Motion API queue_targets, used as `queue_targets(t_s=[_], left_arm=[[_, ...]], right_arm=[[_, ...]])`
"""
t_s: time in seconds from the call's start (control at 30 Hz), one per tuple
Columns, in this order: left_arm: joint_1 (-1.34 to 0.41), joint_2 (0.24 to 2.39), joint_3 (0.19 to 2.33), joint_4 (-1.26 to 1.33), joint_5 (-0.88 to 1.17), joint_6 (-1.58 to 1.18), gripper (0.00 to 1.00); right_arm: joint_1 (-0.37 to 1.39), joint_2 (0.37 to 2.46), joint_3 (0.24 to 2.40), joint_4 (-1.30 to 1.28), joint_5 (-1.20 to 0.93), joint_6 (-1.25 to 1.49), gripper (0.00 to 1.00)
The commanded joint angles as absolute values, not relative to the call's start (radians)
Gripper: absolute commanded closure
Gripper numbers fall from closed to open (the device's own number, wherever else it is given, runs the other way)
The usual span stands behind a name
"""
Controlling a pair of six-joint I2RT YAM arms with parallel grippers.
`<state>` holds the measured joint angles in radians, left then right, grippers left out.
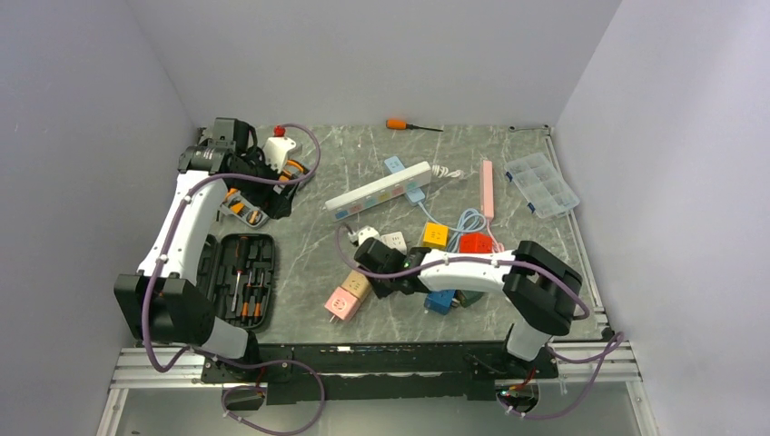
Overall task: Pull the plug off the socket
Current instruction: Remove the plug from the socket.
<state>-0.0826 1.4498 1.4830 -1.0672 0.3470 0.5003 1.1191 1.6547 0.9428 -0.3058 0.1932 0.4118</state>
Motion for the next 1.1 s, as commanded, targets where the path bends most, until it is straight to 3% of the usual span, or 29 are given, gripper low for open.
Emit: queue_targets(t_s=[0.0,0.27,0.4,0.53,0.7,0.77,0.87,1.07], left_arm=[[-0.079,1.422,1.467,-1.05,0.293,0.53,0.01],[-0.038,1.382,1.457,-1.048,0.386,0.534,0.01],[-0.003,1.39,1.484,-1.068,0.405,0.545,0.01],[0.022,1.4,1.491,-1.066,0.384,0.554,0.01],[0.033,1.396,1.48,-1.059,0.404,0.553,0.01],[0.035,1.395,1.486,-1.106,0.444,0.595,0.0],[0.034,1.379,1.466,-1.108,0.436,0.622,0.01],[0.041,1.355,1.459,-1.102,0.414,0.625,0.0]], right_arm=[[1.064,1.683,1.044,-0.294,0.221,0.341,0.98],[1.043,1.822,1.201,-0.287,0.121,0.302,0.96],[1.038,1.827,1.22,-0.345,0.219,0.321,0.95],[1.025,1.769,1.225,-0.375,0.312,0.33,0.87],[1.025,1.785,1.425,-0.511,0.379,0.309,0.8],[1.025,1.747,1.429,-0.528,0.364,0.337,0.83],[1.026,1.666,1.328,-0.523,0.338,0.404,1.0],[1.083,1.511,1.066,-0.506,0.329,0.506,1.0]])
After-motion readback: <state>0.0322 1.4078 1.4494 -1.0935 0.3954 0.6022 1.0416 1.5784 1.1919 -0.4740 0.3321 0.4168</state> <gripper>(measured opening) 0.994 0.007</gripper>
